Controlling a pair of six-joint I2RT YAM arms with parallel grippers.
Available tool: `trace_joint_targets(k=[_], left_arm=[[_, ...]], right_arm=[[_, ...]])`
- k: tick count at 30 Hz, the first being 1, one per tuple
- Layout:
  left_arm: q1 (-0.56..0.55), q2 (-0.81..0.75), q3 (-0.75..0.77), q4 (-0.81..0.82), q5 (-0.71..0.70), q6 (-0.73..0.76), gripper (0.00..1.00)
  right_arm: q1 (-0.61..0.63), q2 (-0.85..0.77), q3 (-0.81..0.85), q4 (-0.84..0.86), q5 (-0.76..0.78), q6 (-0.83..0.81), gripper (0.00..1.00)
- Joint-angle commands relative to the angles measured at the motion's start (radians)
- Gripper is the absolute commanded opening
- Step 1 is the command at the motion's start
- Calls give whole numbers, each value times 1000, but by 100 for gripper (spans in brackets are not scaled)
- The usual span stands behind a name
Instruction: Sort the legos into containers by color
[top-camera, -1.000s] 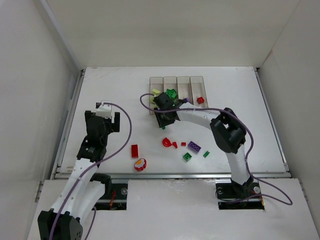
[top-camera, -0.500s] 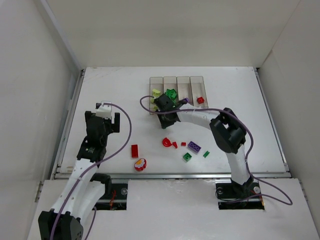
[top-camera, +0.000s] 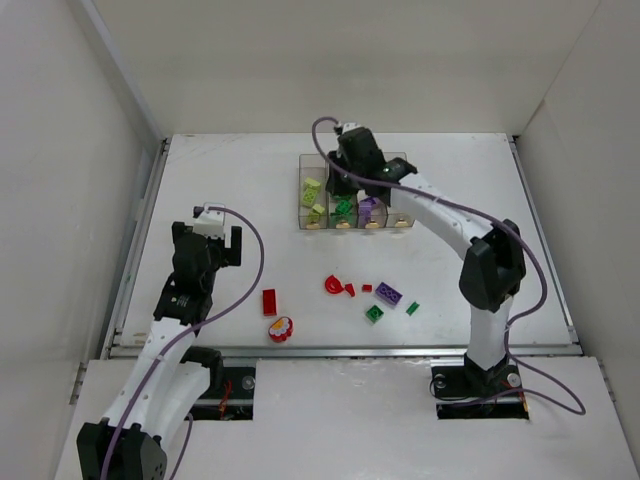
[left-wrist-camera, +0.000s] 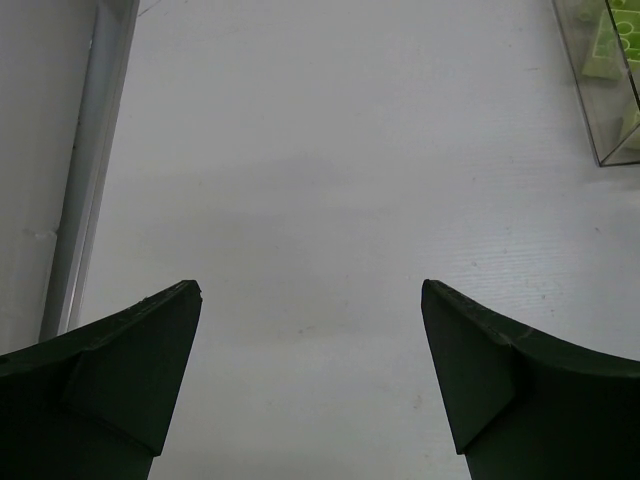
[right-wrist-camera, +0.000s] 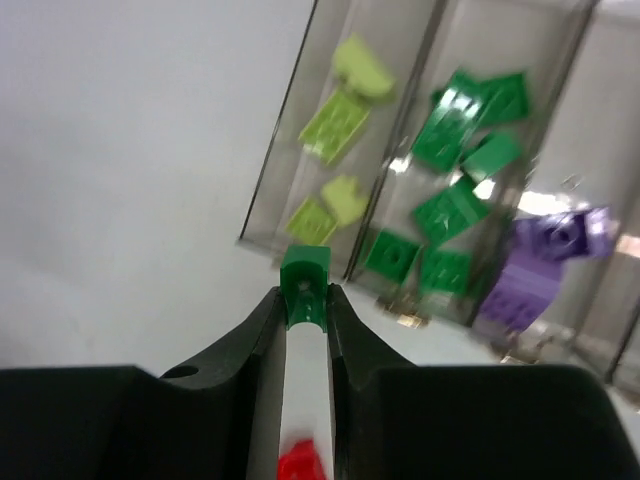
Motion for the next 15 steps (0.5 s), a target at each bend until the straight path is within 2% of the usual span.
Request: trace_joint_targets(k=[1, 10, 11, 12, 13, 15], left_arm=[[7, -21, -3, 44, 15, -19, 90], [7, -31, -13, 44, 36, -19, 90], [7, -40, -13, 44, 36, -19, 90], [7, -40, -13, 44, 36, -19, 90], [7, -40, -13, 44, 47, -19, 90], [7, -40, -13, 44, 47, -19, 90]], right_arm=[[-72, 112, 115, -99, 17, 7, 0], [-115, 163, 172, -119, 35, -42, 1], [-115, 163, 172, -129, 35, -42, 11], [-115, 163, 172, -139, 35, -42, 41], [-115, 163, 172, -139, 21, -51, 54], [-115, 149, 160, -139, -5, -82, 73]])
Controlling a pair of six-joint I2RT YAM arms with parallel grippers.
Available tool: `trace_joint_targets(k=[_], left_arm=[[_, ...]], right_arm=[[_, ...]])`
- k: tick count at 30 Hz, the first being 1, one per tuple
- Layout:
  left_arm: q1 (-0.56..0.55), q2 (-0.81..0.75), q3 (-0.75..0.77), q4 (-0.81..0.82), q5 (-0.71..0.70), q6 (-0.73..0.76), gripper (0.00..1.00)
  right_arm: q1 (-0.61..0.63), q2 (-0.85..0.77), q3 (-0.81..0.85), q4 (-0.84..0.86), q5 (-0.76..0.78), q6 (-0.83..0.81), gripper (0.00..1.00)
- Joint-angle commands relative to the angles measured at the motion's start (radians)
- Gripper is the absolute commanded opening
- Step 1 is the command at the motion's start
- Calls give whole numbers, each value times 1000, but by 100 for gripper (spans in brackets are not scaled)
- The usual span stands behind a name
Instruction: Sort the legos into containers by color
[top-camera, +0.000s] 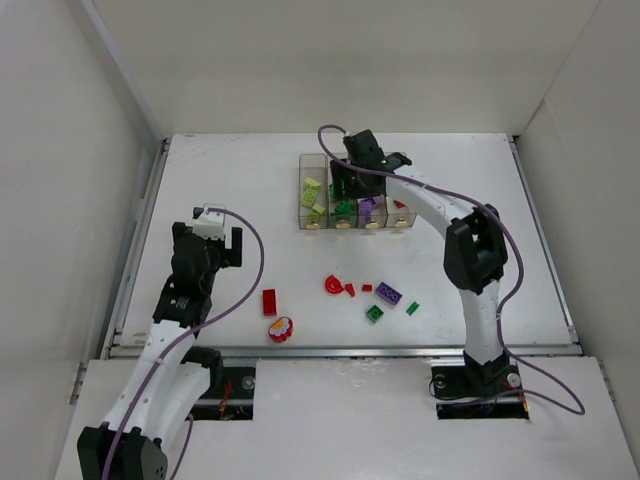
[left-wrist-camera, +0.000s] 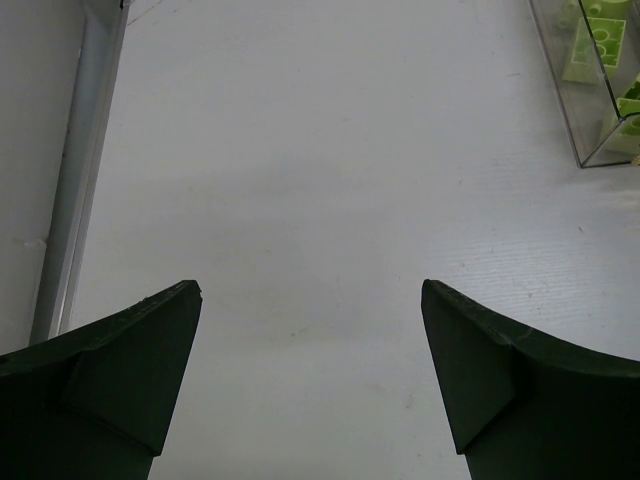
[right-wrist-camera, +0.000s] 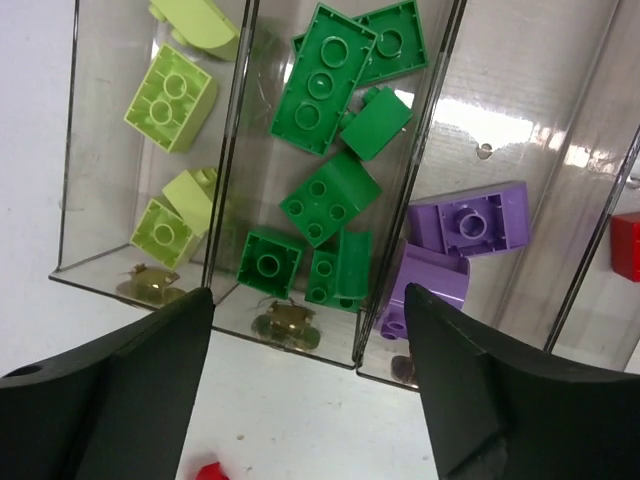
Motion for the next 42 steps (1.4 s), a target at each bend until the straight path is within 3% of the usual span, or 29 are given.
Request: trace_joint_targets(k=[1, 4, 9, 14, 17, 21, 32, 42], left_arm=[[5, -20, -7, 43, 15, -26, 90], [5, -20, -7, 43, 24, -27, 90], [5, -20, -7, 43, 35, -27, 90], [5, -30, -7, 43, 83, -27, 90], [5, -30, -7, 43, 92, -27, 90], [5, -30, -16, 43, 112, -27, 90], [5, -60, -16, 34, 121, -17, 90], [5, -69, -16, 34, 132, -17, 90]], right_arm=[[-3, -53, 19, -4, -23, -38, 84], [-3, -106, -15, -4, -23, -59, 89], [19, -240, -96, -100, -45, -68, 89], [147, -455, -390, -296, -22, 72, 90], [264, -612, -562, -307, -34, 122, 90], [309, -710, -687, -268, -109, 177, 90], [339, -525, -763, -269, -82, 136, 80], [339, -458, -770, -206, -109, 110, 79]])
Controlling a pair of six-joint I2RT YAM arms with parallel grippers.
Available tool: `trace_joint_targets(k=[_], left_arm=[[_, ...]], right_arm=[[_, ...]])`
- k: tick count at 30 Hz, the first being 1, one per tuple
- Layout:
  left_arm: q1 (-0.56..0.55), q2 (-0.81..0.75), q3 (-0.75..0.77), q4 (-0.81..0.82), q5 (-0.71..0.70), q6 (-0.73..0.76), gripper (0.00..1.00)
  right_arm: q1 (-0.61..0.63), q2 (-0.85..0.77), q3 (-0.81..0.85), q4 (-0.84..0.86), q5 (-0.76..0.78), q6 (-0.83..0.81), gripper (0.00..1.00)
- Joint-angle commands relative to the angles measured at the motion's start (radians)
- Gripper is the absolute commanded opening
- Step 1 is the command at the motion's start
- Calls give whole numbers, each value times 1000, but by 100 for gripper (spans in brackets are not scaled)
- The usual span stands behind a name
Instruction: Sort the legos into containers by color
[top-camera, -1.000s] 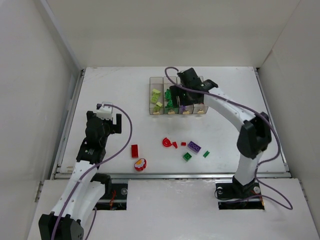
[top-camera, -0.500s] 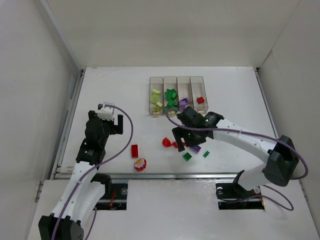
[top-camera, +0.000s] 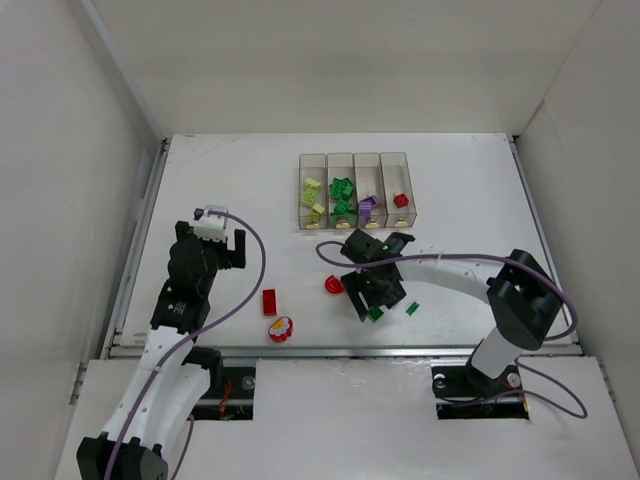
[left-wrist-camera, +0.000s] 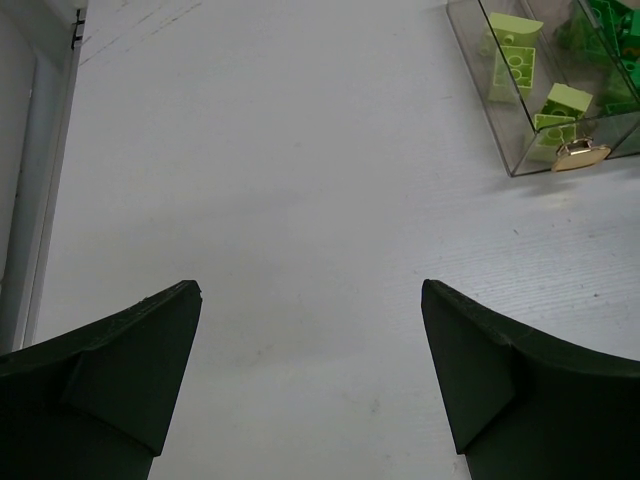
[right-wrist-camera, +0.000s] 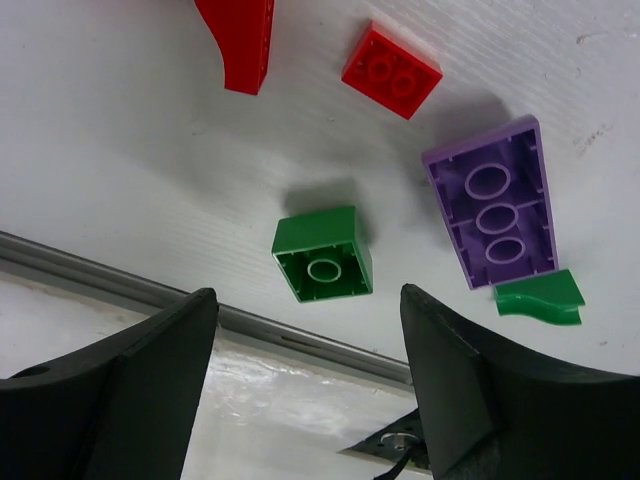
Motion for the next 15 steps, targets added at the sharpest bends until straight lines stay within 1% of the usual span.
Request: trace_joint_targets(k=[1, 4, 7, 8, 10, 11, 12, 14, 15], left_arm=[[5, -18, -14, 34, 34, -5, 90], [5, -18, -14, 34, 43, -5, 90], [5, -18, -14, 34, 43, -5, 90], [5, -18, -14, 34, 43, -5, 90], [5, -18, -14, 34, 43, -5, 90], [5, -18, -14, 34, 43, -5, 90], [5, -18, -14, 34, 43, -5, 90], [5, -18, -14, 34, 43, -5, 90], [5, -18, -14, 34, 43, -5, 90]], right_arm=[[5, 27, 10, 50, -7, -8, 79], [5, 72, 10, 50, 9, -17, 79], [5, 82, 10, 76, 9, -37, 72], [5, 73, 10, 76, 9, -37, 64], [5, 64, 21, 105, 9, -46, 54], [5, 64, 21, 106, -1, -55, 47], [5, 53, 21, 121, -10, -55, 43], [5, 53, 21, 121, -10, -69, 31], [5, 53, 21, 121, -10, -78, 19]])
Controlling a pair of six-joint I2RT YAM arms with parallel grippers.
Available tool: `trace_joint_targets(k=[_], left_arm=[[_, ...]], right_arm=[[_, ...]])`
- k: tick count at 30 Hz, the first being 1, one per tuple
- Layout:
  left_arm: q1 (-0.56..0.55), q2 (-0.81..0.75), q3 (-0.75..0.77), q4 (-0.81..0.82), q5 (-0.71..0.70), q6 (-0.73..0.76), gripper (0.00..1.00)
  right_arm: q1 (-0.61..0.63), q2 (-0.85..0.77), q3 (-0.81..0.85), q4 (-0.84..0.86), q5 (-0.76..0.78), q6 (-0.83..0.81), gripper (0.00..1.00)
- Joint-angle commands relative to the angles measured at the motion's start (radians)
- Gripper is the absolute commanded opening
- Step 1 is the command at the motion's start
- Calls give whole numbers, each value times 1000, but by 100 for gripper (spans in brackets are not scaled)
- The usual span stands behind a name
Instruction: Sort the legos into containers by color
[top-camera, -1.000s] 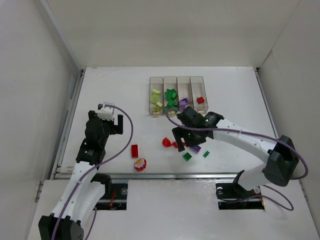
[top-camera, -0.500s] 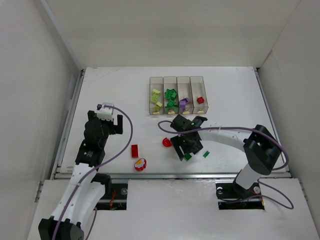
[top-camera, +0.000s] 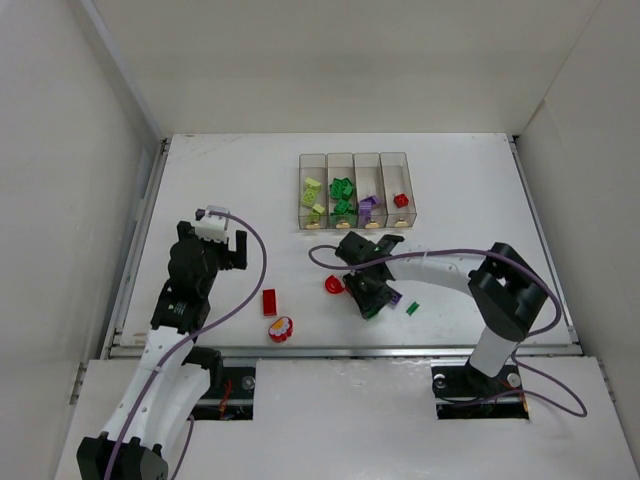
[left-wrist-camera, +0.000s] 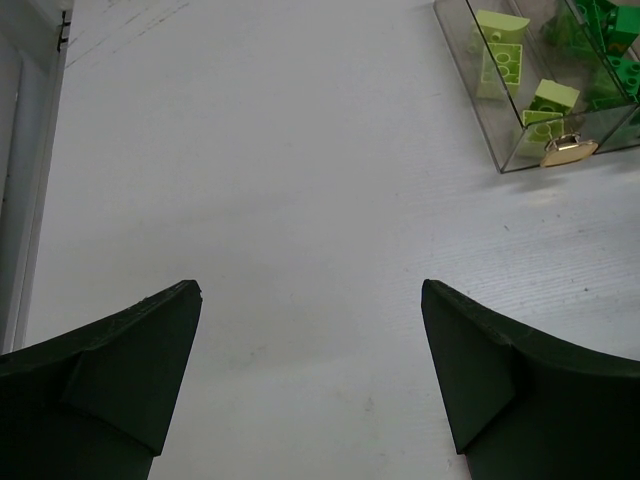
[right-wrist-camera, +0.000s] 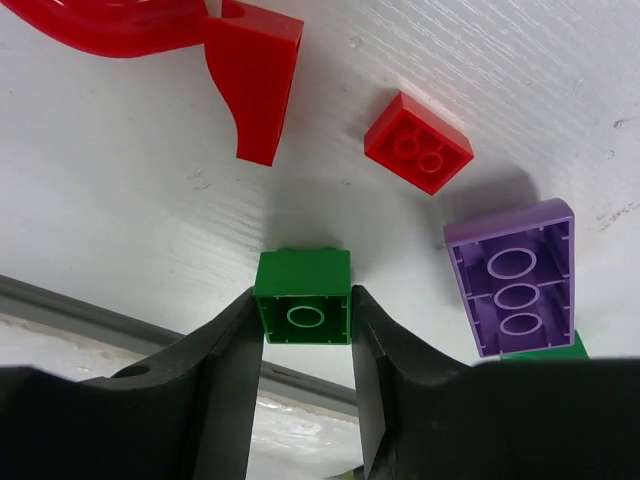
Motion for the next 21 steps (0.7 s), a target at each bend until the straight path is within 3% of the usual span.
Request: trace_joint_targets(k=[1, 3, 8, 11, 15, 21], left_arm=[[5, -18, -13, 34, 13, -5, 90], [5, -18, -13, 34, 13, -5, 90], [5, -18, -13, 34, 13, -5, 90], [5, -18, -13, 34, 13, -5, 90], [5, -18, -13, 34, 13, -5, 90], [14, -27, -13, 34, 13, -5, 90]], right_arm=[[5, -33, 33, 45, -15, -28, 13], [5, -65, 44, 35, -26, -40, 1], [5, -191, 152, 120, -105, -79, 0], [-39, -207, 228, 203, -5, -50, 0], [-174, -57, 439, 212, 71, 13, 0], [-265, 258, 742, 126, 122, 24, 0]])
